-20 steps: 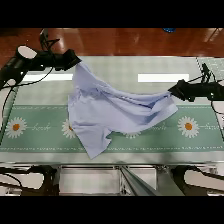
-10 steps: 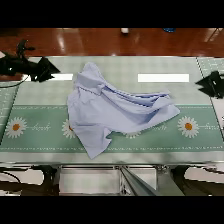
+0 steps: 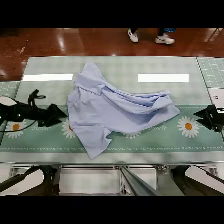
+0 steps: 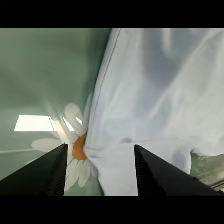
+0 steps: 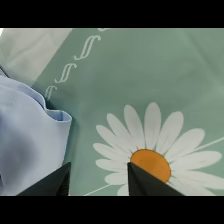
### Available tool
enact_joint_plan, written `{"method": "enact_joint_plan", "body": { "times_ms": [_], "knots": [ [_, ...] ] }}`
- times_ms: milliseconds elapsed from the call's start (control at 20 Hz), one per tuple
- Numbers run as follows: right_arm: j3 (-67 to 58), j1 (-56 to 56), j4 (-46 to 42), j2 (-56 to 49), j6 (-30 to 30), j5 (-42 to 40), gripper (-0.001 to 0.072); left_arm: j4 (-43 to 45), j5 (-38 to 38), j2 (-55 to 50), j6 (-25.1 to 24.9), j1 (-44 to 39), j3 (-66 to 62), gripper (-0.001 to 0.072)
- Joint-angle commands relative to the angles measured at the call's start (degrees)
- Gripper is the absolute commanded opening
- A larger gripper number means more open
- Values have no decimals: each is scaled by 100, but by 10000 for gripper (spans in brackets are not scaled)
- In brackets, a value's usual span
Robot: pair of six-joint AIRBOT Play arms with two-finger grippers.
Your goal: Fold the shirts.
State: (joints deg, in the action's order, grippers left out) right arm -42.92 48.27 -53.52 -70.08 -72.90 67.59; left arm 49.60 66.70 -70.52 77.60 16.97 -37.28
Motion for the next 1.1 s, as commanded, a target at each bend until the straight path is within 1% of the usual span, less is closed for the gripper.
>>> {"method": "enact_joint_plan", "body": {
  "times_ms": [0, 100, 250, 350, 400, 450, 600, 800, 1050],
  "knots": [
    [186, 55, 92, 79, 57, 11, 407, -481, -238, 164, -59, -98, 752, 508],
    [186, 55, 90, 79, 59, 24, 407, -667, -669, 127, -33, -323, 859, 509],
    [186, 55, 92, 76, 66, 26, 407, -870, -1381, -20, 278, -868, 876, 508],
    [186, 52, 103, 66, 66, 22, 407, -1008, -1620, -184, 304, -1259, 863, 499],
    [186, 48, 127, 59, 68, 11, 407, -1008, -1635, -282, 229, -1405, 820, 309],
    [186, 33, 219, 44, 118, 4, 407, -1023, -1633, -339, 109, -1478, 782, 26],
    [186, -289, 544, -234, 304, -13, 407, -1023, -1561, -334, 87, -1486, 708, 23],
    [149, -850, 999, -892, 494, -330, 407, -1021, -1456, -332, 85, -1484, 686, 23],
    [-236, -1475, 1117, -1554, 485, -627, 407, -1021, -1438, -334, 85, -1484, 686, 23]
  ]
}}
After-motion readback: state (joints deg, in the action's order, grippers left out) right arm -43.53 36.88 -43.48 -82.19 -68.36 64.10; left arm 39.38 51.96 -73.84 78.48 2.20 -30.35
